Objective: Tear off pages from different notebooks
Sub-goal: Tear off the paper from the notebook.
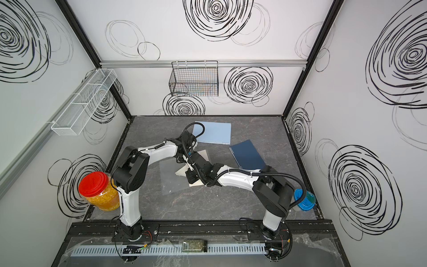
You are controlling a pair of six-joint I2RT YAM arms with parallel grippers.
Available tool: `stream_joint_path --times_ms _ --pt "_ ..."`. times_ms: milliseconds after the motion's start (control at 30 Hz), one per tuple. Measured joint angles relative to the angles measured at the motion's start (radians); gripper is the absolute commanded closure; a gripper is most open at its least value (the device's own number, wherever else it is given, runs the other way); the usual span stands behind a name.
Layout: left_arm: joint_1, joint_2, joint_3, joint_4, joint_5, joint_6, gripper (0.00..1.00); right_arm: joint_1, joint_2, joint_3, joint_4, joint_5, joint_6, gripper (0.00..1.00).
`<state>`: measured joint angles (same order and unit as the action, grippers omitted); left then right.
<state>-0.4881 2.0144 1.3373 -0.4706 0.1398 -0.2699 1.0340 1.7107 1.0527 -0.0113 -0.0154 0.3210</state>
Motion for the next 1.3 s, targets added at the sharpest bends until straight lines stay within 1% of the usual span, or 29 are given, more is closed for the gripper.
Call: stream_joint_path --times_ms 100,300,467,533,633,700,767,833,967,1133,1233,1267,1300 --pt "0.0 0.001 -0.002 0.011 0.0 0.0 1.0 0.014 0.0 0.0 -0.002 0.004 -0.008 1.0" --pt "-0.005 0.009 -0.009 0.073 0.0 -0.003 1.0 0.079 -0.01 0.019 0.046 -0.006 -0.046 1.0" --pt "-0.009 0.01 -0.011 0.087 -0.006 -0.004 1.0 0.125 -0.043 0.026 0.065 -0.049 -0.1 1.0" --pt "-0.011 0.013 -0.011 0.097 -0.009 -0.004 1.0 0.16 -0.074 0.026 0.079 -0.071 -0.14 1.0" --pt "-0.014 0.016 -0.011 0.108 -0.01 -0.004 1.0 0.253 -0.121 0.03 0.114 -0.118 -0.181 1.0" --pt "-0.015 0.018 -0.01 0.112 -0.01 -0.004 1.0 0.301 -0.139 0.036 0.141 -0.158 -0.187 1.0" --pt "-0.016 0.019 -0.009 0.113 -0.01 -0.004 1.0 0.322 -0.15 0.035 0.172 -0.186 -0.183 1.0" --pt "-0.016 0.02 -0.007 0.114 -0.009 -0.004 1.0 0.319 -0.161 0.029 0.204 -0.188 -0.175 1.0" --pt "-0.016 0.02 0.0 0.112 -0.009 -0.004 1.0 0.292 -0.205 -0.016 0.261 -0.126 -0.132 1.0" --pt "-0.01 0.02 0.04 0.029 -0.013 -0.003 1.0 0.206 -0.252 -0.057 0.293 -0.101 -0.073 1.0" --pt "0.008 -0.009 0.065 -0.012 -0.014 -0.004 1.0 0.159 -0.267 -0.071 0.299 -0.084 -0.042 1.0" --pt "0.019 -0.035 0.069 -0.016 -0.014 -0.005 0.96 0.146 -0.272 -0.078 0.299 -0.08 -0.029 1.0" --pt "0.032 -0.065 0.072 -0.02 -0.014 -0.006 0.95 0.134 -0.277 -0.087 0.302 -0.079 -0.015 1.0"
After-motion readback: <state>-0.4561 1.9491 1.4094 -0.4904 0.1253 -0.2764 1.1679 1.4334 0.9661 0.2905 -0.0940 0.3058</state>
